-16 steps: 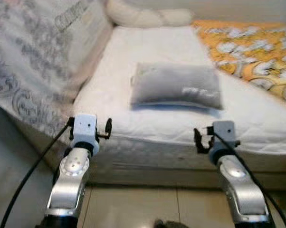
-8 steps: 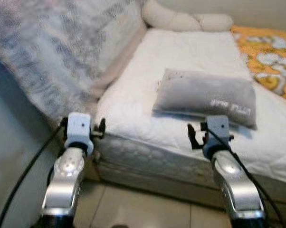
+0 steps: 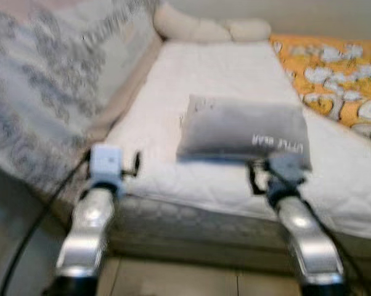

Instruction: Clean up the room

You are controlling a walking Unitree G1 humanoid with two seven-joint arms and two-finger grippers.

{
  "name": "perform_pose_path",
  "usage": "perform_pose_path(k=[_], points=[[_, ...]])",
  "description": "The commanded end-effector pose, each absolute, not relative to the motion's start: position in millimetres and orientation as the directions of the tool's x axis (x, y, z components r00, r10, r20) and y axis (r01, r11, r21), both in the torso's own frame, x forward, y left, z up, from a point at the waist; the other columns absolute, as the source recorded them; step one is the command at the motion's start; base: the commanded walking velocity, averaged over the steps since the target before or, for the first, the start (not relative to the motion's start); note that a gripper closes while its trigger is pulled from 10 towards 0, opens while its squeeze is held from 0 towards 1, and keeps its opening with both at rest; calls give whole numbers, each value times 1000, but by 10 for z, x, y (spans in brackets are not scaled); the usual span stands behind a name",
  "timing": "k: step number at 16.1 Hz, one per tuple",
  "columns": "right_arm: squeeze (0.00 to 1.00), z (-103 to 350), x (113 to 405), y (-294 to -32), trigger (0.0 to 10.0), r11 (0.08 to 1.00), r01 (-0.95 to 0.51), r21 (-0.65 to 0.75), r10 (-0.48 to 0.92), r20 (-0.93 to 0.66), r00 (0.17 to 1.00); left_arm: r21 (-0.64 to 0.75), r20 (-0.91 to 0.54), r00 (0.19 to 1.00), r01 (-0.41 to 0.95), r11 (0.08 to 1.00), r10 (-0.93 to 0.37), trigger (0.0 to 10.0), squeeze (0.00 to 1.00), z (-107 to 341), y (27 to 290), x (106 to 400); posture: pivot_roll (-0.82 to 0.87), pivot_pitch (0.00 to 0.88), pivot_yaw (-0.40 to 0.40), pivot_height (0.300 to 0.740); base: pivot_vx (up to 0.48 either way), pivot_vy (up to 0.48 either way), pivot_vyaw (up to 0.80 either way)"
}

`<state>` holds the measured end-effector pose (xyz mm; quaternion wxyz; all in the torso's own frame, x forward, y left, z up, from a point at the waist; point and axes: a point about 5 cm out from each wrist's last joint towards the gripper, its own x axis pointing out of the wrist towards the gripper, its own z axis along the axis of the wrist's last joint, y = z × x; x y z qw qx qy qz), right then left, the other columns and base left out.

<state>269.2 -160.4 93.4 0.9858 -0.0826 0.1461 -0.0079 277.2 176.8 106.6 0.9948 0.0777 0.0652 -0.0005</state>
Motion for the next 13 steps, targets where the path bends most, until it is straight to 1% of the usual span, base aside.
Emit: perform_pose_path(k=[1,3,13], points=[[788,968,2705,-1710,10000,983,25,-181,-75,-277,958,147,-117,993,37,989,-19,10000,0,1095,1679,2796,40,0,31,740,334,0,-800],[780,971,2709,-1714,10000,982,27,-185,-78,-273,959,148,-117,993,37,988,-20,10000,0,1095,1679,2798,40,0,31,740,337,0,-572],[769,980,2735,-1690,10000,982,33,-186,-82,-264,961,148,-116,993,40,988,-23,10000,0,1099,1687,2809,41,0,35,740,337,0,0]])
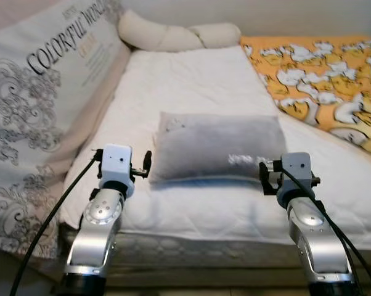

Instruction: Clean up the room

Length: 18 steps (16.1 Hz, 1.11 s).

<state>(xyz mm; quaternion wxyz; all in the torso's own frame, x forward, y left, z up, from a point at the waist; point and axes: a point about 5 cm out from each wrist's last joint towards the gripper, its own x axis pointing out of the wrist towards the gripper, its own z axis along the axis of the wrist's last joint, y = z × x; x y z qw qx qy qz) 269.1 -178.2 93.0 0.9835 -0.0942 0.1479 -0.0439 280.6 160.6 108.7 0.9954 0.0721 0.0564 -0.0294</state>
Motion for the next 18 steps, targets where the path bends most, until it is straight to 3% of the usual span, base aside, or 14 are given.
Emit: perform_pose_path(k=[1,13,18], points=[[761,979,2739,-1687,10000,982,32,-187,-82,-263,961,148,-115,993,41,988,-24,10000,0,1099,1688,2813,41,0,35,740,337,0,0],[635,989,2780,-1709,10000,979,34,-200,-85,-251,964,149,-111,993,46,988,-29,10000,0,1110,1675,2843,39,0,44,740,337,0,0],[522,994,2790,-1701,10000,983,35,-182,-78,-239,968,153,-110,994,36,988,-19,10000,0,1114,1679,2851,40,0,44,740,203,0,0]])
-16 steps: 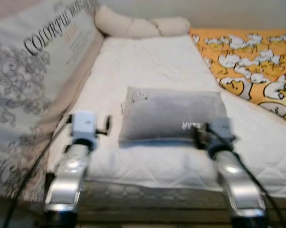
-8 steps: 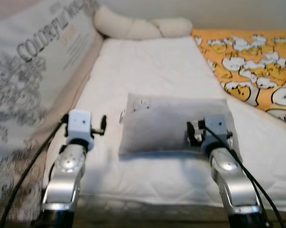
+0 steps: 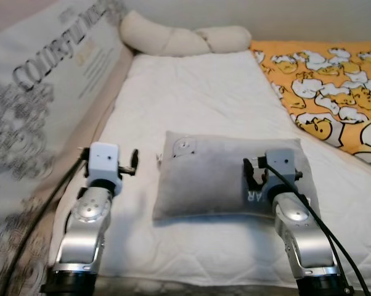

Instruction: Clean up the room

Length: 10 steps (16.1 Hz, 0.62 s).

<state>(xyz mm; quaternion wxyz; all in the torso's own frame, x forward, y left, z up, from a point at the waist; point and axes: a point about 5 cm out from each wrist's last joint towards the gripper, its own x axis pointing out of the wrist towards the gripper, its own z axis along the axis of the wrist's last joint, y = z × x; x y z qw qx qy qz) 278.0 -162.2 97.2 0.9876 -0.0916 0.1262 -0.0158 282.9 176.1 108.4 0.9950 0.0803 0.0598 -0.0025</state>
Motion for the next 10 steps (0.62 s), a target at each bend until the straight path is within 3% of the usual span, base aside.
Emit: perform_pose_path(k=[1,3,10], points=[[365,1001,2799,-1688,10000,980,21,-200,-68,-233,970,159,-109,994,32,987,-14,10000,0,1115,1685,2855,42,0,47,740,0,0,0],[227,998,2801,-1682,10000,978,21,-206,-70,-234,970,166,-110,994,34,986,-16,10000,0,1113,1688,2858,44,0,47,740,0,0,0],[114,999,2814,-1705,10000,978,28,-208,-76,-228,971,180,-108,994,48,982,-29,10000,0,1119,1670,2864,45,0,51,740,0,0,0]])
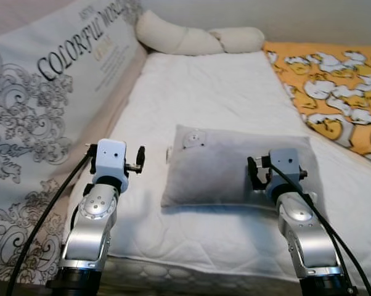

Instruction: Clean up the room

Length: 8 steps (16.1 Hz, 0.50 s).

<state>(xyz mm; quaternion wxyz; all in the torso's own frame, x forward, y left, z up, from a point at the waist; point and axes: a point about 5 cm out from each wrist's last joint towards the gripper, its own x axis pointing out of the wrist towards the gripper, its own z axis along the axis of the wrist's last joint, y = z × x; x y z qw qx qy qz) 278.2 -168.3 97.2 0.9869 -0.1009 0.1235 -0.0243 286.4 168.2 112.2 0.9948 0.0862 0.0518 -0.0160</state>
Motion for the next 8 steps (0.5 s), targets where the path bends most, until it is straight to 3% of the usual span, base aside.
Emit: perform_pose_path(k=[1,8], points=[[98,1000,2819,-1710,10000,977,30,-210,-78,-228,970,181,-108,994,51,982,-32,10000,0,1118,1667,2866,45,0,51,740,0,0,0],[0,994,2819,-1716,10000,977,31,-212,-80,-229,970,183,-113,993,60,981,-39,10000,0,1107,1654,2863,43,0,51,740,0,0,0]])
